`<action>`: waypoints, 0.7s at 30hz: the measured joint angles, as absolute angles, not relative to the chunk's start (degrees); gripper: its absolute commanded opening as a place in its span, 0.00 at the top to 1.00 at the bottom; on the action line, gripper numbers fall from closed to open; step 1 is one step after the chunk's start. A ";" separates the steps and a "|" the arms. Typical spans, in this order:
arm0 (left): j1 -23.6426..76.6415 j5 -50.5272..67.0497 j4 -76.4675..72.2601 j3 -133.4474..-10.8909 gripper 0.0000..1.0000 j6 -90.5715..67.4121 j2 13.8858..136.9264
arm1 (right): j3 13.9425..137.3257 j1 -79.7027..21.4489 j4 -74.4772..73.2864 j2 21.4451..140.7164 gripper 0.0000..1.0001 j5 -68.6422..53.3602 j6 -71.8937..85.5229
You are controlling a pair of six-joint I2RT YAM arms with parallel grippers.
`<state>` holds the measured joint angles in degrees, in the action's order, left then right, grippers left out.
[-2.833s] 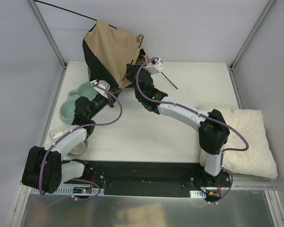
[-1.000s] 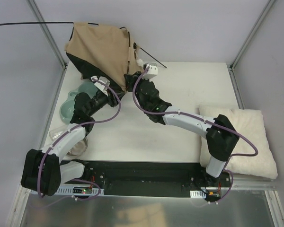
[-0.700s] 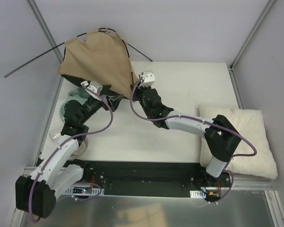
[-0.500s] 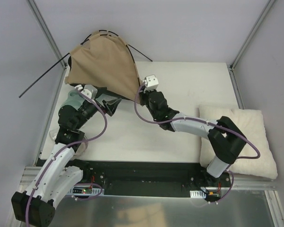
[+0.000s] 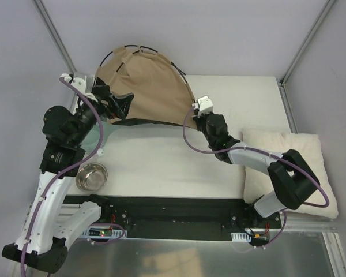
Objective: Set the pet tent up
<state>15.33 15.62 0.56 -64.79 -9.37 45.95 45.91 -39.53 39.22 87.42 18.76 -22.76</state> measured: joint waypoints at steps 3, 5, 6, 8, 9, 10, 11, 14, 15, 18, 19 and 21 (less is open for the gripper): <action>15.33 11.11 5.52 -68.51 0.01 -7.90 48.58 | 44.31 -38.61 39.11 86.35 0.55 18.70 -23.64; 15.33 7.79 9.13 -71.75 0.01 -6.52 51.07 | 43.42 -38.22 38.94 85.65 0.38 18.63 -24.03; 15.33 5.61 11.07 -73.21 0.01 -5.98 52.40 | 42.98 -38.04 38.72 85.23 0.29 18.63 -24.14; 15.33 2.42 14.24 -75.00 0.01 -4.86 54.22 | 42.13 -37.67 38.22 84.20 0.20 18.59 -24.08; 15.33 0.71 15.88 -75.59 0.01 -4.38 54.94 | 41.80 -37.50 37.80 83.50 0.16 18.57 -23.81; 15.31 -1.08 17.41 -75.83 0.01 -3.77 55.51 | 41.65 -37.39 37.34 82.89 0.14 18.59 -23.40; 15.31 -2.61 18.79 -75.90 0.01 -3.53 55.92 | 41.58 -37.28 36.58 82.08 0.10 18.57 -22.94; 15.22 -6.28 23.53 -76.20 0.02 -3.11 57.45 | 41.54 -37.10 33.39 78.28 0.08 18.61 -20.71; 14.90 -7.22 24.95 -76.38 0.02 -2.96 58.02 | 41.54 -37.01 32.25 76.64 0.07 18.57 -19.75; 13.91 -9.45 27.94 -76.51 0.03 -2.50 59.55 | 41.54 -36.42 29.15 71.75 0.07 17.89 -16.40; 13.34 -9.76 28.64 -76.51 0.04 -2.31 59.92 | 41.56 -36.05 27.94 70.17 0.06 17.39 -15.14; 11.73 -10.24 29.89 -76.53 0.11 -2.07 60.80 | 41.65 -35.33 25.71 67.81 0.04 15.97 -12.80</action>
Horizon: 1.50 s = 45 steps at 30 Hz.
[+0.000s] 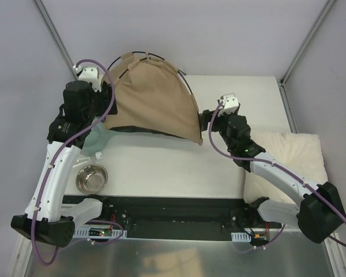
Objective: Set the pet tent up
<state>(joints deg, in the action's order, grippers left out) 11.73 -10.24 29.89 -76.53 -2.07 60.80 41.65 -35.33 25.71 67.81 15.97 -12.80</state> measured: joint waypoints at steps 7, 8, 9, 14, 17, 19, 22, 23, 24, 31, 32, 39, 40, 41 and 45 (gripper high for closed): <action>6.22 -5.43 32.86 -77.87 0.77 -2.68 65.32 | 42.39 -33.85 19.18 66.17 0.01 13.41 -8.97; 5.87 -4.03 33.26 -78.22 0.86 -2.57 66.06 | 42.39 -33.67 18.44 66.13 0.01 13.19 -8.69; 5.87 -2.72 33.41 -78.48 0.93 -2.87 66.57 | 42.39 -33.43 17.63 65.91 0.01 12.93 -8.27; 5.89 4.01 33.36 -80.62 1.00 -1.93 68.12 | 42.57 -32.34 14.09 63.16 0.02 12.19 -5.74; 5.89 7.42 32.93 -81.93 1.00 -1.93 68.86 | 43.68 -32.32 12.19 62.00 0.02 11.25 -3.73; 5.89 9.72 31.77 -82.54 1.00 -2.17 69.41 | 45.47 -32.32 10.52 61.91 0.01 10.11 -1.85; 5.89 12.58 29.69 -83.79 1.00 -3.36 70.63 | 48.21 -32.32 8.14 61.91 0.02 8.67 0.95; 5.89 13.56 28.21 -84.25 1.00 -4.23 71.09 | 49.30 -32.32 7.18 61.91 0.02 8.21 2.09; 5.89 14.20 27.03 -84.51 1.00 -4.97 71.37 | 50.22 -32.34 6.42 61.91 0.02 7.90 3.11; 5.89 15.99 19.92 -85.36 0.71 -8.40 72.64 | 57.28 -32.34 -0.08 62.89 0.01 3.66 10.37; 5.89 15.81 19.75 -85.36 0.63 -7.94 72.62 | 58.33 -32.34 -0.91 63.57 0.02 3.38 10.98; 5.89 14.70 19.51 -85.34 0.46 -7.92 70.63 | 68.36 -32.80 -4.84 76.07 0.04 -1.02 11.92; 5.89 14.72 19.51 -85.27 0.46 -7.97 69.97 | 69.84 -32.99 -4.80 78.61 0.06 -1.72 11.70; 5.89 14.72 19.42 -85.03 0.45 -7.97 69.19 | 70.91 -33.21 -4.69 80.77 0.12 -2.31 11.33; 5.89 14.70 19.77 -84.01 0.43 -8.03 66.32 | 74.24 -34.48 -4.58 88.53 0.31 -4.10 9.34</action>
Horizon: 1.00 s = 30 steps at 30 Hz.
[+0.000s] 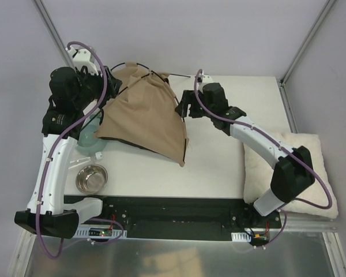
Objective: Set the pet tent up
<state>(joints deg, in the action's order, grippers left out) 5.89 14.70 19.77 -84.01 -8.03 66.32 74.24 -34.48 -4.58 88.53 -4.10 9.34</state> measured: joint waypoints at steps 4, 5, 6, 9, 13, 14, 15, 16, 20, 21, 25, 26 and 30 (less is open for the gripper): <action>5.89 14.70 20.43 -83.44 0.42 -8.01 64.60 | 76.58 -35.16 -4.12 93.23 0.60 -4.95 7.07; 5.89 14.68 20.62 -83.44 0.42 -7.99 64.45 | 76.97 -35.20 -3.79 93.93 0.67 -5.21 6.24; 5.89 14.61 20.95 -83.42 0.41 -7.97 64.29 | 77.28 -35.20 -3.51 94.37 0.75 -5.30 5.39; 5.89 14.46 22.46 -83.40 0.41 -7.73 64.03 | 78.35 -35.20 -2.81 94.91 0.97 -5.69 2.33; 5.89 14.41 23.83 -83.37 0.41 -6.92 63.92 | 80.53 -35.20 -3.42 94.94 1.00 -5.37 -2.72; 5.89 14.39 24.18 -83.35 0.41 -6.79 63.83 | 81.08 -35.18 -3.66 94.94 1.00 -4.99 -3.64; 5.89 14.37 24.67 -83.35 0.40 -6.66 63.72 | 81.73 -35.14 -3.81 94.94 1.00 -4.51 -4.73; 5.89 14.37 24.93 -83.35 0.40 -6.59 63.66 | 82.28 -35.07 -3.95 94.94 1.00 -3.99 -5.85; 5.89 14.37 26.09 -83.35 0.36 -6.39 63.29 | 83.61 -33.69 -5.54 94.85 1.00 -3.38 -10.94; 5.89 14.37 26.28 -83.35 0.35 -6.37 63.26 | 83.92 -33.23 -6.28 94.80 1.00 -3.46 -12.10; 5.89 14.39 26.61 -82.78 0.33 -6.39 63.05 | 86.70 -30.68 -11.25 94.41 1.00 -3.86 -18.44; 5.89 14.39 26.68 -82.32 0.33 -6.39 62.83 | 87.50 -30.06 -12.56 94.11 1.00 -3.92 -19.92; 5.89 14.50 26.92 -80.31 0.32 -6.57 62.15 | 88.51 -27.51 -16.21 91.57 1.00 -4.36 -24.62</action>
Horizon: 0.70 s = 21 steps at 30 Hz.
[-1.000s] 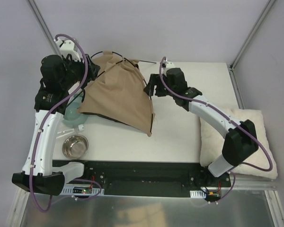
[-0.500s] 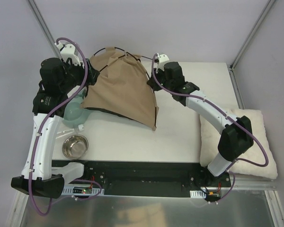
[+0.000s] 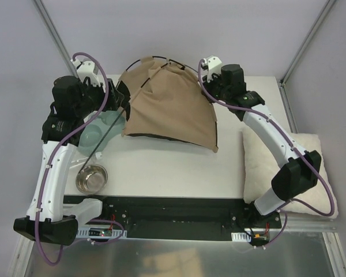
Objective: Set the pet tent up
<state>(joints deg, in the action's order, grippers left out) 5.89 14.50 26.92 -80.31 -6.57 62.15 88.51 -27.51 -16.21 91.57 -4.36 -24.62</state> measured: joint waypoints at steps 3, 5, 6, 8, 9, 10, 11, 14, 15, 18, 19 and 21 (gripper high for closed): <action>5.89 15.20 27.03 -78.70 0.31 -7.01 61.82 | 88.51 -25.47 -18.17 89.84 1.00 -4.36 -27.31; 5.89 16.45 27.11 -77.84 0.30 -7.57 61.80 | 88.51 -24.12 -19.27 88.82 1.00 -3.99 -29.21; 5.89 17.26 27.24 -77.43 0.29 -8.14 61.80 | 88.51 -23.57 -19.70 88.38 1.00 -3.68 -30.20; 5.89 19.53 27.40 -76.71 0.28 -9.04 61.82 | 88.51 -22.63 -20.32 87.72 1.00 -2.87 -31.94; 5.89 20.78 27.40 -76.42 0.28 -9.54 61.80 | 88.47 -22.11 -20.47 87.39 1.00 -2.48 -32.84; 5.89 22.17 27.40 -76.14 0.28 -9.93 61.82 | 88.36 -21.65 -20.45 87.05 1.00 -2.20 -33.76; 5.89 23.38 27.42 -75.94 0.28 -10.31 61.80 | 88.12 -21.30 -20.43 86.63 1.00 -1.69 -34.65; 5.91 25.41 27.44 -75.88 0.27 -11.53 61.80 | 85.71 -20.62 -19.70 84.58 0.93 0.14 -37.06; 5.89 25.69 27.35 -75.88 0.27 -11.86 61.73 | 84.55 -20.49 -19.57 83.68 0.84 0.86 -37.80; 5.89 27.00 27.27 -75.88 0.27 -13.26 61.73 | 81.84 -20.38 -19.07 81.69 0.40 2.28 -38.63; 5.89 27.27 27.24 -75.88 0.27 -13.65 61.73 | 81.14 -20.38 -18.70 81.19 0.32 2.72 -38.68; 5.89 28.27 27.09 -75.88 0.27 -14.55 61.73 | 79.90 -20.36 -18.02 79.92 0.21 3.29 -38.06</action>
<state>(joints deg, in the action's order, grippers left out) 5.89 28.27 27.09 -75.88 -14.55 61.73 79.90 -20.36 -18.02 79.92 3.29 -38.06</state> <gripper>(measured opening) 0.731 0.634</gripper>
